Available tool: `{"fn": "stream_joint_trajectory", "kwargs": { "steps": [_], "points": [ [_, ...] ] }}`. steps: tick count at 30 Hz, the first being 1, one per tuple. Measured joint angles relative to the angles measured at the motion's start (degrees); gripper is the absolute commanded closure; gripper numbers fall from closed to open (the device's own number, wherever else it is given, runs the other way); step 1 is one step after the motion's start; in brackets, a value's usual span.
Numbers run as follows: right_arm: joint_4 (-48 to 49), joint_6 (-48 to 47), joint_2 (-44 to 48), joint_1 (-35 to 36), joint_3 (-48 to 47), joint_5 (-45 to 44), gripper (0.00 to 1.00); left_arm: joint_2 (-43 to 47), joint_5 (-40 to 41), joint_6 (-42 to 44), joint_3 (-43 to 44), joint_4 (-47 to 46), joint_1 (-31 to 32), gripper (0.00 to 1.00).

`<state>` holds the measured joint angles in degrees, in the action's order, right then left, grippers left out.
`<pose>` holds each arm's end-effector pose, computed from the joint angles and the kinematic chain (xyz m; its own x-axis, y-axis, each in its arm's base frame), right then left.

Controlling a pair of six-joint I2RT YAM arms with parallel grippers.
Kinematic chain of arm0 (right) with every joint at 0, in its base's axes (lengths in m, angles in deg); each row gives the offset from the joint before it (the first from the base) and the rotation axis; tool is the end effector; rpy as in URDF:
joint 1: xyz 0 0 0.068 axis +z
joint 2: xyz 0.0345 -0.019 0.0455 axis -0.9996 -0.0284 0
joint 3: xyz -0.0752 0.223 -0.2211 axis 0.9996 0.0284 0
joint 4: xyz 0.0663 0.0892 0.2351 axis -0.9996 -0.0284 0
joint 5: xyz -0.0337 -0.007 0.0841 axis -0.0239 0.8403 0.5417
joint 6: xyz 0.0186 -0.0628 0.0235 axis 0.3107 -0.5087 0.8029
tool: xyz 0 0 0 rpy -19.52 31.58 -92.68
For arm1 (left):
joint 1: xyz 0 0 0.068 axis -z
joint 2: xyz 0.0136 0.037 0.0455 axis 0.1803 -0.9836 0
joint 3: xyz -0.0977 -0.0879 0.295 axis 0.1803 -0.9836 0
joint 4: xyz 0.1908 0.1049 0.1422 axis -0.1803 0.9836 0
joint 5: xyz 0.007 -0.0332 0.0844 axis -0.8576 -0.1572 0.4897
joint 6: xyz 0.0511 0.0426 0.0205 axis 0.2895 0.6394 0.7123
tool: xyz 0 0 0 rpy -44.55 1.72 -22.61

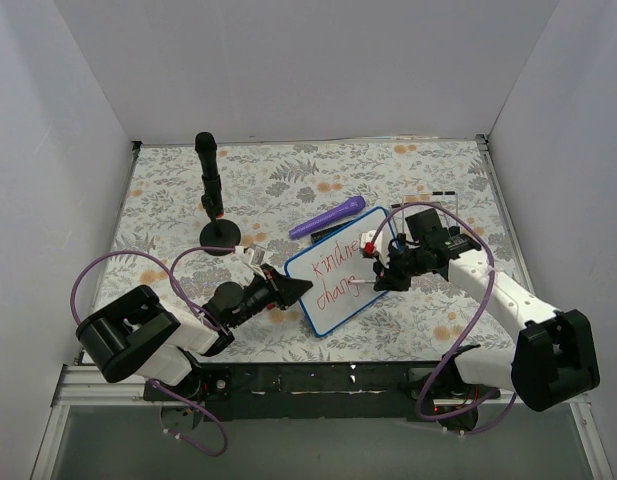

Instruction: Write a sentence on the whiteboard

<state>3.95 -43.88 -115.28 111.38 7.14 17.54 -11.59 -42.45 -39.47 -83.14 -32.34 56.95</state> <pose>0.1892 0.1155 0.2534 -0.1187 -0.7107 -0.6934 -0.9829 0.1831 -0.0194 0.1492 -0.1679 0.2035 -0.8006 -0.5806 -0.1482 0.1024 0.1112 -0.9885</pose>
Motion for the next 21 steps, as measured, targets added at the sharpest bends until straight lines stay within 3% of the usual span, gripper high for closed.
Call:
{"fn": "stream_joint_trajectory", "kwargs": {
  "steps": [21],
  "points": [
    [3.9, 3.7, 9.9, -8.4, 2.7, 4.0, 0.99, 0.0, -0.3, -0.1, -0.4, -0.3, 0.0, 1.0]
  ]
}}
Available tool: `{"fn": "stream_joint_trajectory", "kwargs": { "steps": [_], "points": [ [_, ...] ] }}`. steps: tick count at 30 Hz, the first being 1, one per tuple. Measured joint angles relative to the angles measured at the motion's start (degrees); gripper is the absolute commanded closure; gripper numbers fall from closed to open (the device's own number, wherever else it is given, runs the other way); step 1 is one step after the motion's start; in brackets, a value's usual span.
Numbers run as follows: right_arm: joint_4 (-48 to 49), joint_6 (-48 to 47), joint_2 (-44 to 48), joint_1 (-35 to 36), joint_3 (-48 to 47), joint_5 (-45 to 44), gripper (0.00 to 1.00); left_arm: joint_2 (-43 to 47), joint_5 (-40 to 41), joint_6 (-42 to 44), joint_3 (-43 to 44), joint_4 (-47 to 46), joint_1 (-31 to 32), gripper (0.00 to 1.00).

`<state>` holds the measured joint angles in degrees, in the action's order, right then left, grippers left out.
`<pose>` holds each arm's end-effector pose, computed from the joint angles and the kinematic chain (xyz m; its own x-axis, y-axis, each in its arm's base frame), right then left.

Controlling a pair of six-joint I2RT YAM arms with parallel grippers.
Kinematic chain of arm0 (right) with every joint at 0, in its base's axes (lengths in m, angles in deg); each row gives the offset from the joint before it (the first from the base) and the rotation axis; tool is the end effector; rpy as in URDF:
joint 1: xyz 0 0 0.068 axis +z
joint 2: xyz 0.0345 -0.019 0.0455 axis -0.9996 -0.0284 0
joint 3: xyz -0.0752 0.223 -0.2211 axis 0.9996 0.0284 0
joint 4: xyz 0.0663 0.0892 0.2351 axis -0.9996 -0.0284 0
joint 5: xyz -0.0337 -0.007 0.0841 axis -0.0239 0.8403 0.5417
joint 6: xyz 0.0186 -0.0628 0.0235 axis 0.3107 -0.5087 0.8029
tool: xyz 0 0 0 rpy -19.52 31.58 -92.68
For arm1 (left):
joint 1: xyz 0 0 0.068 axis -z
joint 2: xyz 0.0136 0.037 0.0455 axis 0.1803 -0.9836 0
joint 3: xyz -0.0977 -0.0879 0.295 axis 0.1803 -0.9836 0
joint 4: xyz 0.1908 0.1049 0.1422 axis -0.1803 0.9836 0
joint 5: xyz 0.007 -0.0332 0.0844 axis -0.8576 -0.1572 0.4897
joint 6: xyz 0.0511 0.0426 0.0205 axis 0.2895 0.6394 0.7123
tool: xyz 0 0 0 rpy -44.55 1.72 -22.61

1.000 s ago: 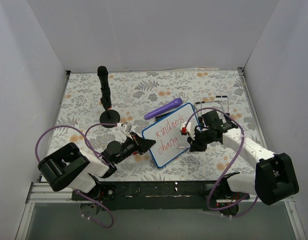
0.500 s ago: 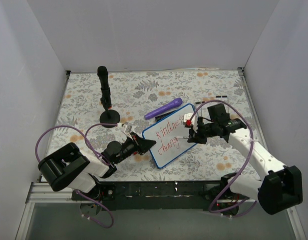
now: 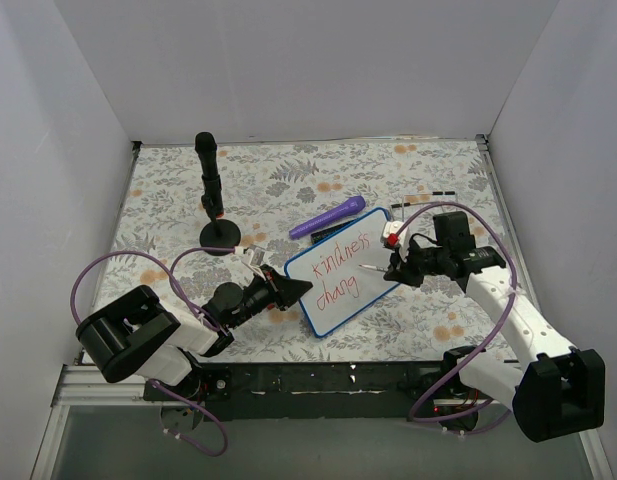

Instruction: Write a sentence on the whiteboard

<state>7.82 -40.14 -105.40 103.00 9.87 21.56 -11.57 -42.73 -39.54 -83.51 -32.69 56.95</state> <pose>0.1767 0.0828 0.2770 -0.1294 -0.5932 -0.7946 -0.9371 0.3351 -0.0976 0.1480 -0.1670 0.2028 -0.8035 -0.5769 -0.1469 0.1018 0.1099 -0.9887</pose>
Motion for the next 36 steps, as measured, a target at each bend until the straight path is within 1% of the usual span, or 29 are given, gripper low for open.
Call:
{"fn": "stream_joint_trajectory", "kwargs": {
  "steps": [7, 16, 24, 36],
  "points": [
    [2.4, 1.8, -0.4, -0.3, 0.0, -0.7, 0.99, 0.0, 0.0, 0.0, 0.0, 0.0, 0.0, 1.0],
    [3.1, 2.7, -4.0, -0.1, 0.0, -1.3, 0.99, -0.2, -0.3, 0.0, 0.0, -0.2, 0.0, 1.0],
    [2.8, 1.3, -4.7, 2.2, 0.0, -1.6, 0.99, -0.4, -0.5, -0.1, 0.0, -0.5, 0.0, 1.0],
    [0.8, -1.5, -4.7, 2.3, 1.6, -3.1, 0.99, -0.4, -0.6, -0.1, 0.0, -0.5, 0.0, 1.0]
  ]
}}
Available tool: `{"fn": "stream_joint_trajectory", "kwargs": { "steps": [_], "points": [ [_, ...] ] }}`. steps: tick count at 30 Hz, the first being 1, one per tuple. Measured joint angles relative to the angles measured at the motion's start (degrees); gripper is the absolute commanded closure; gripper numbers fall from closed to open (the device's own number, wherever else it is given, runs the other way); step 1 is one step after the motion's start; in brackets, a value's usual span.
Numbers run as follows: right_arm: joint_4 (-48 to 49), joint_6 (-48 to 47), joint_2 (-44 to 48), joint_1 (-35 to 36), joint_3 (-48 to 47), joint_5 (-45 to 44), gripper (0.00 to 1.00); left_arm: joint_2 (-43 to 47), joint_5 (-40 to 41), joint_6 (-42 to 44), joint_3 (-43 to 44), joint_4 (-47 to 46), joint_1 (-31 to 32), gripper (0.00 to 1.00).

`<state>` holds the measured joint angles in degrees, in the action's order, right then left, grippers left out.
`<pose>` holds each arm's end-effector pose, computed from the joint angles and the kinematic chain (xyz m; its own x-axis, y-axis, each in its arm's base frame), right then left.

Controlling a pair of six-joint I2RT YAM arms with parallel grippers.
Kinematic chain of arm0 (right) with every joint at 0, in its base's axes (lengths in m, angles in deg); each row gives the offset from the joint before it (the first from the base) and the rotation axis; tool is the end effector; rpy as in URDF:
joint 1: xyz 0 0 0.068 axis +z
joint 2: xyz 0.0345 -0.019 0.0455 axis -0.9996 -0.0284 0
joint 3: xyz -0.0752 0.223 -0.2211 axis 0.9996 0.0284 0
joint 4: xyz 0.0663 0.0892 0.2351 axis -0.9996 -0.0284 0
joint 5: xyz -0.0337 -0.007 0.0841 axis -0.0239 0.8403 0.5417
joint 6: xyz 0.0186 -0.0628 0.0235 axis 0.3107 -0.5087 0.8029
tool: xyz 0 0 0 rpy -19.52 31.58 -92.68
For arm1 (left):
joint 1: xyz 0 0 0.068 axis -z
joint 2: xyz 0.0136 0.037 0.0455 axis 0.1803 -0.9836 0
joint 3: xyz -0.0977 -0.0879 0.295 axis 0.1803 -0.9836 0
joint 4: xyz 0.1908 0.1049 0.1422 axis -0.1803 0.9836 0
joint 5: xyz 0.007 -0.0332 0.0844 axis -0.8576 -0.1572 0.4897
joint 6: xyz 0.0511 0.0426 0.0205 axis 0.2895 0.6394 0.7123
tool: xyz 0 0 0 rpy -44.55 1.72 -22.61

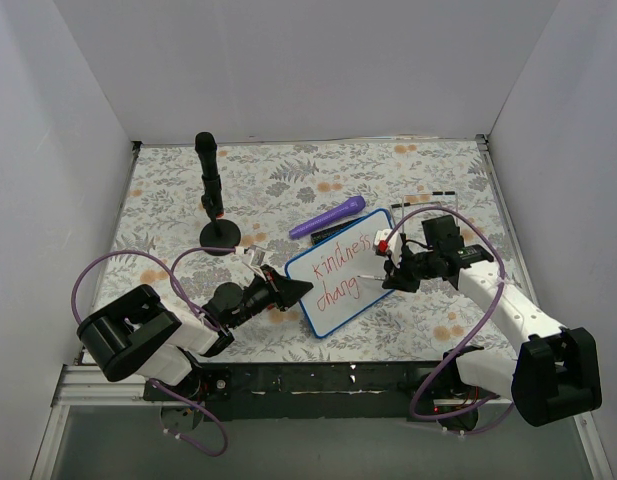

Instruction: Write a sentence on the whiteboard

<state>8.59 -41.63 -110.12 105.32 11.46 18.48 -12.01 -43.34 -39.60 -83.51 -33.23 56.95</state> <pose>0.1847 0.0909 0.2530 -0.1622 -0.6546 -0.7384 -0.9500 0.3058 -0.0625 0.1480 -0.1679 0.2024 -0.8096 -0.5686 -0.1458 0.1031 0.1067 -0.9889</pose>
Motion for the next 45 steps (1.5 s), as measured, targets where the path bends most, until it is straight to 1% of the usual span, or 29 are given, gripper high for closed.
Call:
{"fn": "stream_joint_trajectory", "kwargs": {
  "steps": [13, 26, 45],
  "points": [
    [-0.5, 0.5, -1.7, 0.9, 0.0, -1.1, 0.99, 0.0, 0.0, 0.0, 0.0, 0.0, 0.0, 1.0],
    [0.6, 3.6, -1.4, 0.3, 0.0, -2.8, 0.99, 0.0, 0.3, 0.0, 0.0, 0.0, 0.0, 1.0],
    [2.0, 4.9, -1.5, 0.0, -1.2, -3.0, 0.99, 0.0, 0.4, 0.0, 0.0, 0.0, 0.0, 1.0]
  ]
}}
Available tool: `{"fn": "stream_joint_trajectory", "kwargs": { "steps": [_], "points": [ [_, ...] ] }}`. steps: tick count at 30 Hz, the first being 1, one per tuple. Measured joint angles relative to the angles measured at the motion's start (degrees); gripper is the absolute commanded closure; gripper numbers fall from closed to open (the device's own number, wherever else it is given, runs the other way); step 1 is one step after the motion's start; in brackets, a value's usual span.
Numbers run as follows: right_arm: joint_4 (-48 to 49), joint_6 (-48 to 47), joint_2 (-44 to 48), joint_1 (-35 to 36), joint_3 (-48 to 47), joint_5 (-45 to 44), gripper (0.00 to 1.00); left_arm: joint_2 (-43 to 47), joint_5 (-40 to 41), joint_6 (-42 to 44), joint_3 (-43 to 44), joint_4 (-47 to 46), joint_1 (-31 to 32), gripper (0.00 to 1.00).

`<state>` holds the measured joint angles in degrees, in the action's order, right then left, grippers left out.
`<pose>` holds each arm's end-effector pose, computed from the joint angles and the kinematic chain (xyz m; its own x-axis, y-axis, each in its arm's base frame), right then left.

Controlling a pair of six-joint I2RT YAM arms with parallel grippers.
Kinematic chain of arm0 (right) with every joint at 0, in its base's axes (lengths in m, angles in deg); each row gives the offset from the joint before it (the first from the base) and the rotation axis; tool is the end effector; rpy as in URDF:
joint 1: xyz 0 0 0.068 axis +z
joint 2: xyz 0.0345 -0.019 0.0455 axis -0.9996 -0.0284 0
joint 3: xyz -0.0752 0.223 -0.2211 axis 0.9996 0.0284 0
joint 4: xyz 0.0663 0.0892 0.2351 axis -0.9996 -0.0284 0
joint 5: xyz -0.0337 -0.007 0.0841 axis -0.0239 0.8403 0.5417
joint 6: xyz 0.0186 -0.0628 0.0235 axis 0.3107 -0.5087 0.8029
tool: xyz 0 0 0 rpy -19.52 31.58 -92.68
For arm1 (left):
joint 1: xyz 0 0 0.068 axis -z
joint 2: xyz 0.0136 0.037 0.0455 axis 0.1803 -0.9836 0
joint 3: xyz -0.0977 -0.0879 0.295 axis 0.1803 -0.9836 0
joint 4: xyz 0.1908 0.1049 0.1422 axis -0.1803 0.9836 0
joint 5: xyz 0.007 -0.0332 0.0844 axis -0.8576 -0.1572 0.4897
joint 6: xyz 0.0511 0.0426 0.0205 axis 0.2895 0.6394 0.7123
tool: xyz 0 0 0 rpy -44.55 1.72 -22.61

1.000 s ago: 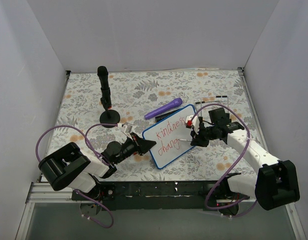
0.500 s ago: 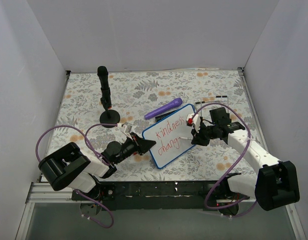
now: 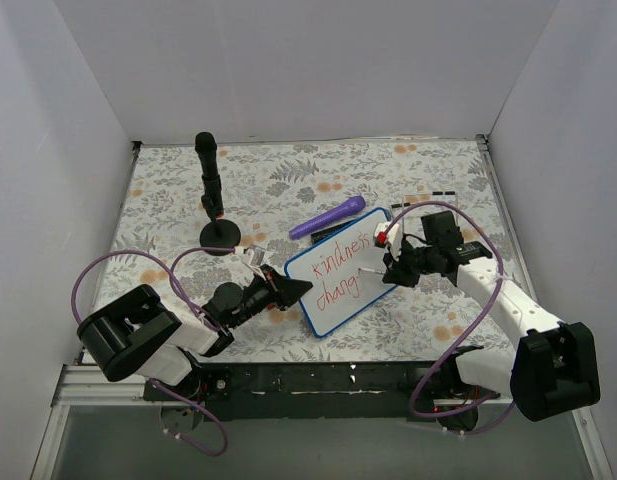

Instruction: Write a sentence on the whiteboard

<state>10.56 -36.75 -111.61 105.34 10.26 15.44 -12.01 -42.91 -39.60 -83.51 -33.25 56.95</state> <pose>0.1960 0.0918 0.2556 -0.2316 -0.6433 -0.7298 -0.9205 0.3875 -0.0495 0.1483 -0.1677 0.2025 -0.8052 -0.5747 -0.1460 0.1027 0.1074 -0.9889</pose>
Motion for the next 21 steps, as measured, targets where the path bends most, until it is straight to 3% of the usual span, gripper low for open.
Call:
{"fn": "stream_joint_trajectory", "kwargs": {
  "steps": [21],
  "points": [
    [-2.6, -3.4, -2.6, 1.2, -0.2, 2.9, 0.99, -0.1, 0.0, 0.0, 0.0, 0.0, 0.0, 1.0]
  ]
}}
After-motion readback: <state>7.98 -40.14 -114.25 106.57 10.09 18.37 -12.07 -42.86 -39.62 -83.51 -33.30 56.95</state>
